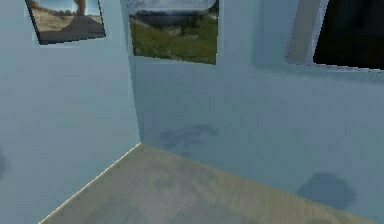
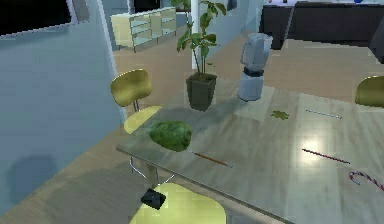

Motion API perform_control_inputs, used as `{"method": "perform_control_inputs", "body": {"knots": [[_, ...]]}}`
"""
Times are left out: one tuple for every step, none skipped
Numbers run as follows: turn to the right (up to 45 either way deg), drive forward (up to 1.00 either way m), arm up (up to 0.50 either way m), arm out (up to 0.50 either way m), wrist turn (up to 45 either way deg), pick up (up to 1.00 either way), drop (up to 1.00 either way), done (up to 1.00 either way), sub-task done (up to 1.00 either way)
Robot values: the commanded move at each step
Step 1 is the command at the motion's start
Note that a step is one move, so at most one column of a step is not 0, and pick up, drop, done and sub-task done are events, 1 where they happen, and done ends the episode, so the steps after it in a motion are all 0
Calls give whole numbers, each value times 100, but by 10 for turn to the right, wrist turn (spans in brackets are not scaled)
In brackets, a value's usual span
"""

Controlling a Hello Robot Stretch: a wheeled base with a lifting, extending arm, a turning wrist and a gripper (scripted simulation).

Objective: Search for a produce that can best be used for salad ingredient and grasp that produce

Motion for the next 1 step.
{"method": "perform_control_inputs", "body": {"knots": [[0,0,38,0,0,0,0,0,0]]}}
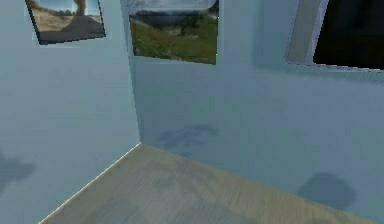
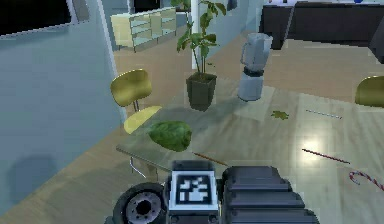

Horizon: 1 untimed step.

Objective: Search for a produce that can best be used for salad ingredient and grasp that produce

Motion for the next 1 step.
{"method": "perform_control_inputs", "body": {"knots": [[0,0,0,34,0,0,0,0,0]]}}
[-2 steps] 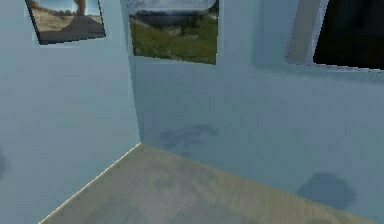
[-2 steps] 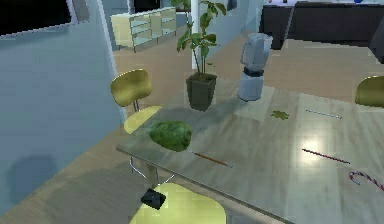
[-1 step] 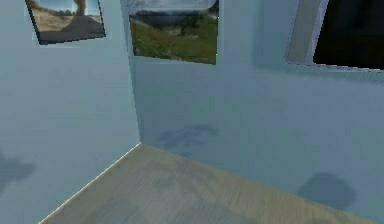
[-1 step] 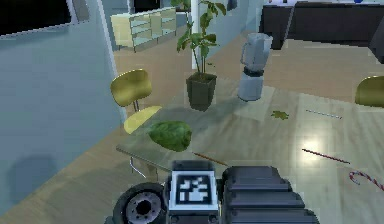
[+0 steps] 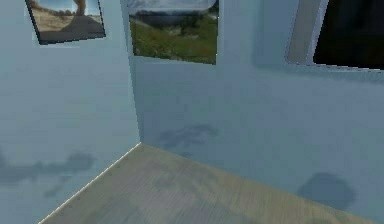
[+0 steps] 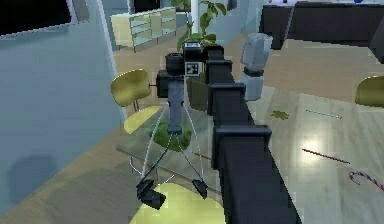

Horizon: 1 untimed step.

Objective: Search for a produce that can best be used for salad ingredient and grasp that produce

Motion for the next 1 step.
{"method": "perform_control_inputs", "body": {"knots": [[0,0,0,0,450,0,0,0,0]]}}
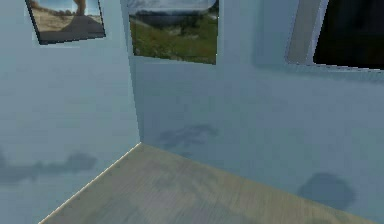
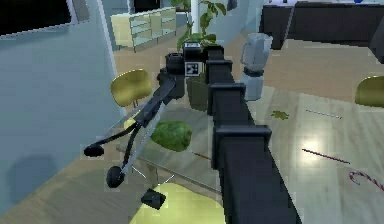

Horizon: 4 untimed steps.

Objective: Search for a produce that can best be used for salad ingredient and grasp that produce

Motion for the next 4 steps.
{"method": "perform_control_inputs", "body": {"knots": [[0,0,0,0,450,0,0,0,0],[0,0,0,0,450,0,0,0,0],[0,0,0,0,330,0,0,0,0],[0,0,-24,0,0,0,0,0,0]]}}
